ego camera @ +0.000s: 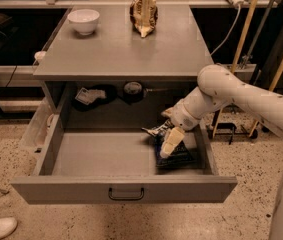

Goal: Pick blue chip bag from top drawer and place on counter

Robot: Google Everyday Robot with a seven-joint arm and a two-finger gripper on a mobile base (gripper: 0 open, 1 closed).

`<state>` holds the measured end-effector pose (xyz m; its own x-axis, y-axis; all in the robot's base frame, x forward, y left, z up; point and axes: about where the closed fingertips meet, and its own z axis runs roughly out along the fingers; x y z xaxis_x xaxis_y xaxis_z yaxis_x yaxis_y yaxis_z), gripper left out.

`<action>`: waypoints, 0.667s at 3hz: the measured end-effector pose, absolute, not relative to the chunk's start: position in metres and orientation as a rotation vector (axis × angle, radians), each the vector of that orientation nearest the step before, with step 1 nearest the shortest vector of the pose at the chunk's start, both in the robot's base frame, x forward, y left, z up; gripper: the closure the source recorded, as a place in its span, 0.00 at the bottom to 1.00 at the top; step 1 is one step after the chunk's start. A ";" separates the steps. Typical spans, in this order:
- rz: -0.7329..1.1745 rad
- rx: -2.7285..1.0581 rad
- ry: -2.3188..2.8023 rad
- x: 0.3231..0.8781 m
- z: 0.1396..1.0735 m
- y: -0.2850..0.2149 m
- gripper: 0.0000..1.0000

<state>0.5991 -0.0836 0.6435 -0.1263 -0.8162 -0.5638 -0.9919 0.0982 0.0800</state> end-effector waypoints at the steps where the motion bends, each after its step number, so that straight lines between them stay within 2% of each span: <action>1: 0.637 -1.773 2.006 0.599 0.643 -0.084 0.17; 2: 0.637 -1.773 2.006 0.599 0.643 -0.084 0.42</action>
Offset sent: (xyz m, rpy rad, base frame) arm 0.0000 0.0000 0.0000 0.0000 0.0001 0.0000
